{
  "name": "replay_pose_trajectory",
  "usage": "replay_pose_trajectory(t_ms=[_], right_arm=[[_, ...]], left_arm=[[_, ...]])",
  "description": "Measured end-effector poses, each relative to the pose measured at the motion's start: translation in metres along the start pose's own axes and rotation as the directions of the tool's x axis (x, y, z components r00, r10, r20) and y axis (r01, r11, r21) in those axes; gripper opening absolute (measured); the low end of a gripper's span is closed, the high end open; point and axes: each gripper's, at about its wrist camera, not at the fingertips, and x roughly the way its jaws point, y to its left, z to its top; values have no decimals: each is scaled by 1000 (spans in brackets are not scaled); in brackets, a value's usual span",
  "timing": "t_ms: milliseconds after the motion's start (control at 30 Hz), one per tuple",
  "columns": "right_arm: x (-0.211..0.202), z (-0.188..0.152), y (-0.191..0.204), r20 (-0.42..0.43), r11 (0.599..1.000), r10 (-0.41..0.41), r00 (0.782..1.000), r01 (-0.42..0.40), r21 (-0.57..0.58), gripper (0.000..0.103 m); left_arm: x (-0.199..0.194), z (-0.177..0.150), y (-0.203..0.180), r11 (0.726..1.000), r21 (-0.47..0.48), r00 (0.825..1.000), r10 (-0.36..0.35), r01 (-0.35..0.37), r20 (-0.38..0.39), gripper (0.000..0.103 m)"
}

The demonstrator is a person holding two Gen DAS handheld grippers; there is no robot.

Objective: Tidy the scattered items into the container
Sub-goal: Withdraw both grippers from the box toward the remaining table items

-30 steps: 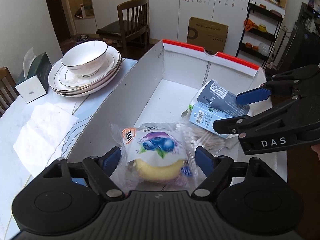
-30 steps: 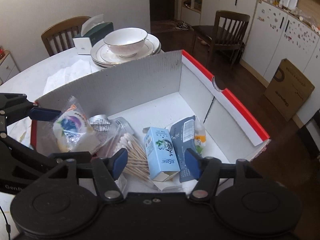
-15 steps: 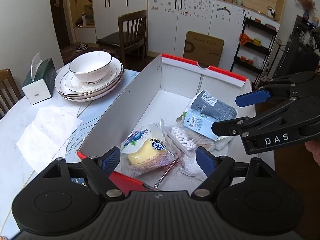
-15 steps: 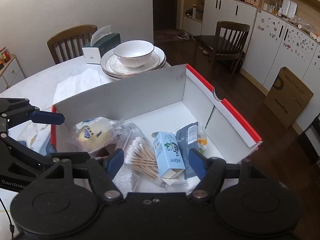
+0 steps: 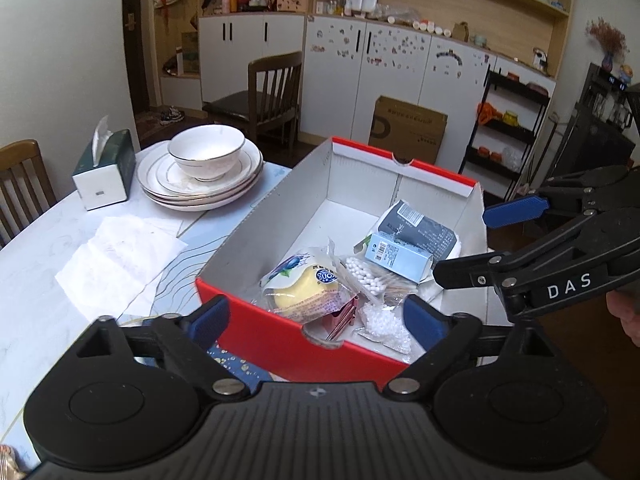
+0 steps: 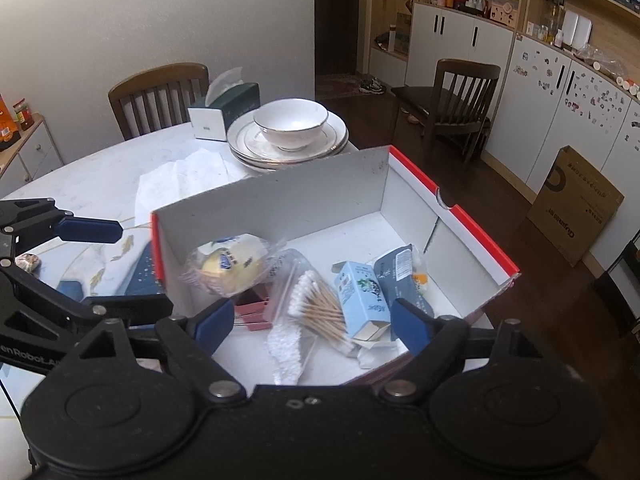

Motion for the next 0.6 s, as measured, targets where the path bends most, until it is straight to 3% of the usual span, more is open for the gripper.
replay_pose_trajectory(t_ms=[267,600], right_arm=[[-23,-4,27,59,999,50,997,-50,0,96],[-30,-6,88,82,992,121,989,-119,-33,100]], left_arm=[[-36,-24,16,1000,-25,999,11,-10,51,102],[-85,-61,51,994,-78,994,80,-75,74,102]])
